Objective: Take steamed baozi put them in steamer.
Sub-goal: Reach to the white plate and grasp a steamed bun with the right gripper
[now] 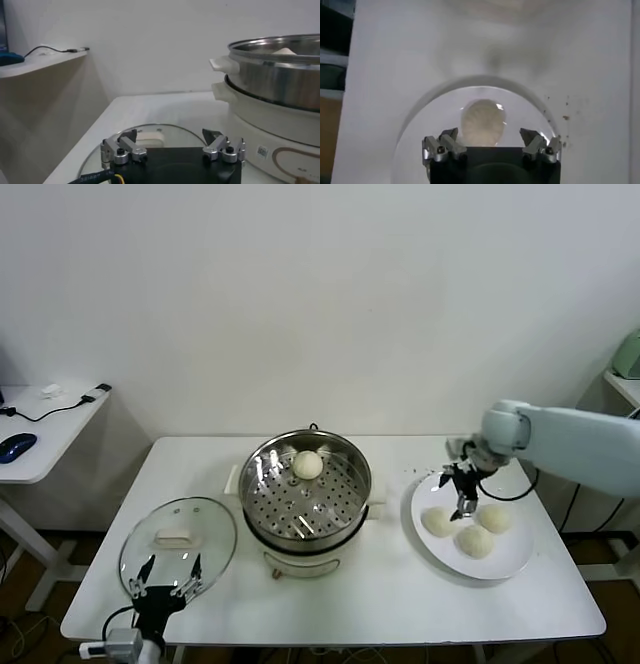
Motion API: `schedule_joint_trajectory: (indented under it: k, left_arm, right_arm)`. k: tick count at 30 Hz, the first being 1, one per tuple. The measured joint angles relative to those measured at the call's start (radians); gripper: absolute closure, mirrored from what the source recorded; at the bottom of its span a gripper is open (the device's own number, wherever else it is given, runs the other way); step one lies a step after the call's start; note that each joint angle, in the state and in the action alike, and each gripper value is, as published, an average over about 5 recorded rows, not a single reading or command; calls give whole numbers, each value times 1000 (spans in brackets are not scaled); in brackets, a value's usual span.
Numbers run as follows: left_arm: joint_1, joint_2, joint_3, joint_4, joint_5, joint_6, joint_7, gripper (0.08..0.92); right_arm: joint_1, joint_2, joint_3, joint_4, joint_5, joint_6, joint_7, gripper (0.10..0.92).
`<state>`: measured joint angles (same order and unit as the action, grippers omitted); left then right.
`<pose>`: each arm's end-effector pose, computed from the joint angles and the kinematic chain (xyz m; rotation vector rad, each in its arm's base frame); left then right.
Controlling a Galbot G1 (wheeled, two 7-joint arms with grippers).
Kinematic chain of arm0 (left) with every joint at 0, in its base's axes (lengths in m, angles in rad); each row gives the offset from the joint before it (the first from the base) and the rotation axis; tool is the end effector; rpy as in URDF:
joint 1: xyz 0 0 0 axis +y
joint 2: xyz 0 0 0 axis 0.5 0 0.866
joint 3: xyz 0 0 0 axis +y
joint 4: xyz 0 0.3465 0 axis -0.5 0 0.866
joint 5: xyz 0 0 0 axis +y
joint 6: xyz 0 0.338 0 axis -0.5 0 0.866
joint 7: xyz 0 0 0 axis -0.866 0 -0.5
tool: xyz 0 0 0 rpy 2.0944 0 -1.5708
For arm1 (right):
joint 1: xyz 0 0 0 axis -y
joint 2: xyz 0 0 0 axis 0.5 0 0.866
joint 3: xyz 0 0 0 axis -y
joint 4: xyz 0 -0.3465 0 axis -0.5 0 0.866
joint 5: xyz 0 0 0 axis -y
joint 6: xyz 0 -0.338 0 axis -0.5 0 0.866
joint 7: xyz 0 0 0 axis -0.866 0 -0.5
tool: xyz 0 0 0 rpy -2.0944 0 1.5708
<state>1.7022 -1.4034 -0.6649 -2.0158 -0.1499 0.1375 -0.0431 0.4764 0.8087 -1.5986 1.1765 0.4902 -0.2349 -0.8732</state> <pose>0.1232 0.0759 -0.3355 0.1345 -2.8067 -0.1007 0.5198 -0.1366 -0.1882 1.2502 -1.3536 1.2370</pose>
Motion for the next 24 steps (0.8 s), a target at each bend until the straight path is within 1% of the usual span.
schedule_joint_trajectory:
  k: [11, 13, 18, 21, 24]
  left_arm:
    - [3, 0, 1, 5, 0, -2, 0, 177]
    - [4, 0, 2, 5, 0, -2, 0, 177]
    - [6, 0, 4, 2, 0, -2, 0, 177]
    - [7, -2, 8, -1, 1, -1, 0, 177]
    - [6, -3, 9, -3, 2, 0, 0, 177]
  right_arm:
    - [-110, 33, 73, -63, -27, -38, 25, 210]
    - [-118, 35, 79, -66, -32, -41, 25, 242]
    - [-125, 34, 85, -66, -38, -46, 25, 359]
    - [-118, 30, 82, -60, -35, -47, 22, 387]
    - [-92, 24, 68, -46, -23, -46, 14, 396]
